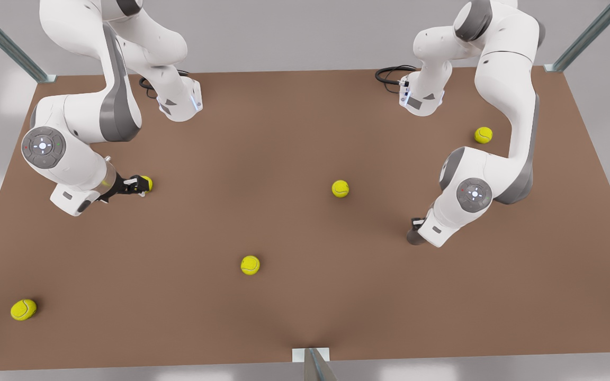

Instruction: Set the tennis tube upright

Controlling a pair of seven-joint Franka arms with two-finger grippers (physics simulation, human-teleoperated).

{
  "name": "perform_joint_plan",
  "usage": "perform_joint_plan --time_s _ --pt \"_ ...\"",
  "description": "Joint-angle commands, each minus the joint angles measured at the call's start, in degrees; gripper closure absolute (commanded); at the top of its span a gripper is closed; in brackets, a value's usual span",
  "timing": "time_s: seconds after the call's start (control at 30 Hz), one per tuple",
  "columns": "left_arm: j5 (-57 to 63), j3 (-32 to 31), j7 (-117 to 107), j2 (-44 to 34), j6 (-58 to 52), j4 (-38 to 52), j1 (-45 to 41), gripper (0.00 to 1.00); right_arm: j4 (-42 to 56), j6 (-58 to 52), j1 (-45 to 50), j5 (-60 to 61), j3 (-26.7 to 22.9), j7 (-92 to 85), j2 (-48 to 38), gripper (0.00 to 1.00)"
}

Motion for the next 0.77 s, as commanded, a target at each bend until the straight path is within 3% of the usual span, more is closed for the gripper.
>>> perform_joint_plan --time_s 0.0,0.3,0.37,0.43,0.53,0.57,0.6,0.63,0.67,0.73 --pt "0.0 0.0 0.0 -0.1 0.0 0.0 0.0 0.01 0.0 0.0 0.0 0.0 0.0 0.0 0.0 0.00" --pt "0.1 -0.1 -0.1 -1.4 -2.3 0.2 0.2 0.01 0.0 0.1 0.0 0.0 0.0 0.0 0.0 0.00" --pt "-0.1 -0.3 0.0 -2.9 -7.4 2.7 -0.1 0.01 0.0 0.1 0.0 0.0 0.0 0.0 0.0 0.00" --pt "-0.3 -3.5 0.3 -3.1 -20.1 12.7 0.7 0.01 0.0 0.2 0.0 0.0 0.0 0.0 0.0 0.00" --pt "0.0 -4.7 1.8 -6.8 -24.6 13.5 0.8 0.01 0.0 0.2 0.0 0.0 0.0 0.0 0.1 0.00" --pt "-0.6 -1.7 11.8 -8.5 -27.3 13.9 0.6 0.01 0.0 0.2 0.0 0.0 0.0 0.0 0.1 0.00" --pt "-7.8 15.8 20.2 -14.2 -27.8 10.4 -8.9 0.01 0.0 0.2 0.0 0.0 0.0 0.0 0.1 0.00" --pt "-13.7 19.2 23.6 -27.0 -17.0 -5.8 -8.1 0.01 0.0 0.2 0.0 0.0 0.0 0.0 0.0 0.00" --pt "-13.7 19.2 23.9 -34.9 -9.7 -16.6 -7.3 0.01 0.0 0.2 0.0 0.0 0.0 0.0 0.1 0.00" --pt "-13.6 19.2 24.1 -34.6 -11.3 -15.7 -7.3 0.01 0.1 0.3 0.0 0.0 0.0 0.0 0.1 0.00"
